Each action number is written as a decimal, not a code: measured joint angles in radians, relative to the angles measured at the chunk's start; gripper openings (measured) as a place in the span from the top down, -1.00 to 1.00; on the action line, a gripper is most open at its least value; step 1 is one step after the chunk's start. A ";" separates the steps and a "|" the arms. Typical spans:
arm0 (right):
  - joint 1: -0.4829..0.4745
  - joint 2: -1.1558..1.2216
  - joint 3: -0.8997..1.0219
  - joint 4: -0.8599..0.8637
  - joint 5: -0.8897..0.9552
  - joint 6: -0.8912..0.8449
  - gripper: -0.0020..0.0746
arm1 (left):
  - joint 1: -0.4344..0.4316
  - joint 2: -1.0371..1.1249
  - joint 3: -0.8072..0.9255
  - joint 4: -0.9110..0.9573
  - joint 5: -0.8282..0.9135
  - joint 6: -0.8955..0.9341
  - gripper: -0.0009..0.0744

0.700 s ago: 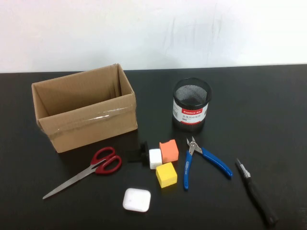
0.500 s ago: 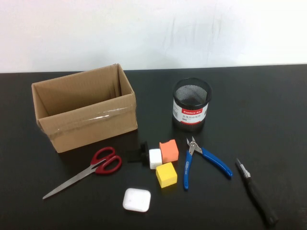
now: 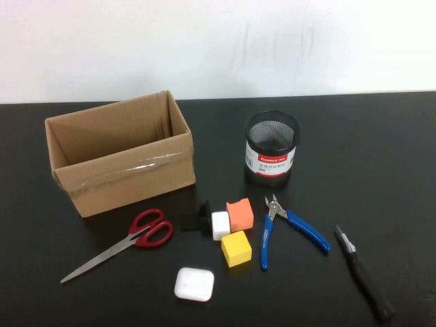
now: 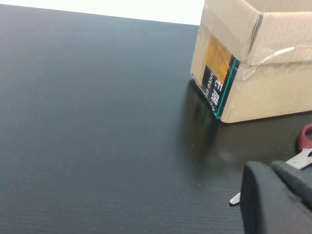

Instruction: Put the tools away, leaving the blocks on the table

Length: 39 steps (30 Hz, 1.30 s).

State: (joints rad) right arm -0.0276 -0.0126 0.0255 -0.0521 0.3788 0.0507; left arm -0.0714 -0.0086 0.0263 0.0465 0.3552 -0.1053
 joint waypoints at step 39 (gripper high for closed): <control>0.000 0.000 0.004 0.000 -0.824 0.000 0.97 | 0.000 0.000 0.000 0.000 0.000 0.000 0.99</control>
State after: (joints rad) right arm -0.0276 -0.0126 0.0298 -0.0521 -0.4448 0.0507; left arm -0.0714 -0.0086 0.0263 0.0465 0.3552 -0.1053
